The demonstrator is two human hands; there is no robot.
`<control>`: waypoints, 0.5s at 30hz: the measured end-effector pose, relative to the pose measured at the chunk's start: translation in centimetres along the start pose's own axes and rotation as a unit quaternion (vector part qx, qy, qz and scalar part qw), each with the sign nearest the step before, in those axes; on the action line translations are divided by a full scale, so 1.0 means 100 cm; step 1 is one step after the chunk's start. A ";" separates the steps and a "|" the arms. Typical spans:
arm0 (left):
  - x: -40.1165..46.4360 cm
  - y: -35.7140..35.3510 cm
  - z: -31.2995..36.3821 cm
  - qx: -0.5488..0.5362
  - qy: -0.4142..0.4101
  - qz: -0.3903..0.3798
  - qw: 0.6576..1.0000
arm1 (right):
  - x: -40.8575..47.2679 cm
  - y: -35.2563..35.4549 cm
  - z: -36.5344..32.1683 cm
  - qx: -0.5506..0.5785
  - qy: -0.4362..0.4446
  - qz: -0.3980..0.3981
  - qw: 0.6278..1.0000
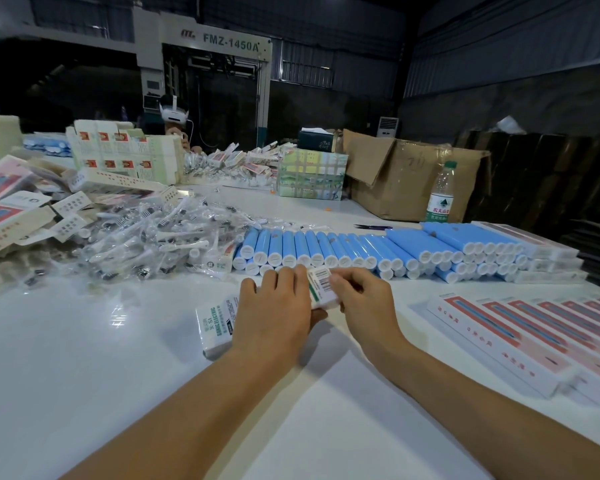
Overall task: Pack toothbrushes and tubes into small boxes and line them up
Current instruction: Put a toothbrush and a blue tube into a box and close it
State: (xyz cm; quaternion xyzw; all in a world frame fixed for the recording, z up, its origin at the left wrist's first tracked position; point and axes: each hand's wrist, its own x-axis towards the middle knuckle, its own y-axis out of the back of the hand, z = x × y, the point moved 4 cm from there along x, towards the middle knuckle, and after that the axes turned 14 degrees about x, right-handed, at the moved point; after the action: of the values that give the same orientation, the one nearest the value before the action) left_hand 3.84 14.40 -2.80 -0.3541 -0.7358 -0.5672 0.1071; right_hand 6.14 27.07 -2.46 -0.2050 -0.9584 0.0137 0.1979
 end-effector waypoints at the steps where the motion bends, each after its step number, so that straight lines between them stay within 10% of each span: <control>1: 0.004 0.002 -0.005 -0.022 0.004 -0.006 1.000 | 0.000 0.000 -0.003 0.023 0.008 -0.003 1.000; 5: 0.017 0.020 -0.036 -0.344 0.056 -0.024 0.937 | -0.003 0.000 -0.015 0.091 0.059 -0.021 0.994; 8: 0.020 0.020 -0.053 -0.715 0.225 -0.037 0.661 | -0.008 -0.012 -0.012 0.004 0.061 -0.105 0.993; 11: 0.014 0.009 -0.040 -0.838 0.306 -0.112 0.437 | -0.015 -0.029 -0.006 -0.061 0.029 -0.191 0.979; 15: 0.005 -0.003 -0.024 -0.851 0.340 -0.134 0.376 | -0.014 -0.036 -0.002 -0.112 0.032 -0.213 0.970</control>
State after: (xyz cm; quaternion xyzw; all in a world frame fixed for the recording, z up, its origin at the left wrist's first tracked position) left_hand 2.69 12.38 -1.95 0.0673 0.1952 -0.9746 -0.0867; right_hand 6.00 23.25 -2.43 -0.0176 -0.9687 -0.1429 0.2024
